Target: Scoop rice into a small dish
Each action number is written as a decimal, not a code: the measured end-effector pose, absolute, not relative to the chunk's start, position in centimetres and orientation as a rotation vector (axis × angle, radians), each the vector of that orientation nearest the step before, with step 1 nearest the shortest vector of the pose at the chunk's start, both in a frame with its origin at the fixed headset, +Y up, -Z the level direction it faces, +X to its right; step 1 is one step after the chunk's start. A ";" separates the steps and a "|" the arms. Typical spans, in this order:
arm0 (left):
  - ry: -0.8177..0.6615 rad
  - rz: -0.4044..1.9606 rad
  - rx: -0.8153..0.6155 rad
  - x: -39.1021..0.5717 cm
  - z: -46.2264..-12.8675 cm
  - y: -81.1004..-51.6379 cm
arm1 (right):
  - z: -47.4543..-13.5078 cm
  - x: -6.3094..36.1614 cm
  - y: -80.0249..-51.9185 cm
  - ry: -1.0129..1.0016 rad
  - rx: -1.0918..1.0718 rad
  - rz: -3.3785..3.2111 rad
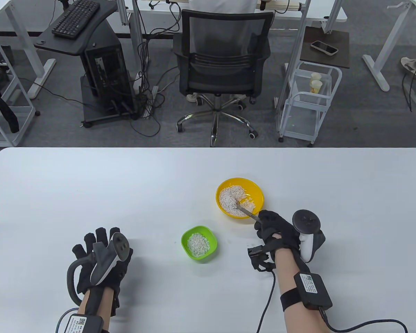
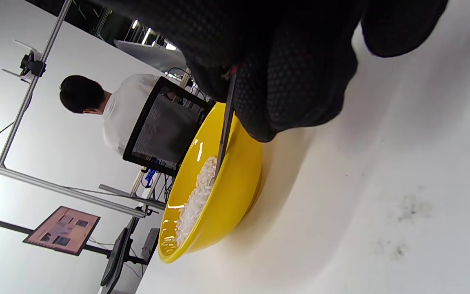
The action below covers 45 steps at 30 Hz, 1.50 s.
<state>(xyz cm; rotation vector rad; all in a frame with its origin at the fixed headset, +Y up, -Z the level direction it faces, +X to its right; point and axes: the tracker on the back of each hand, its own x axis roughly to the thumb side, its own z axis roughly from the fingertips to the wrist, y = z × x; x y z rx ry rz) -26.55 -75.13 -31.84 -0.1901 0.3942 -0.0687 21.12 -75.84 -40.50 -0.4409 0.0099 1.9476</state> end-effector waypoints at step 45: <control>0.398 -0.059 -0.221 -26.6 -31.7 -75.1 | -40.3 16.3 -73.5 0.372 0.114 2.266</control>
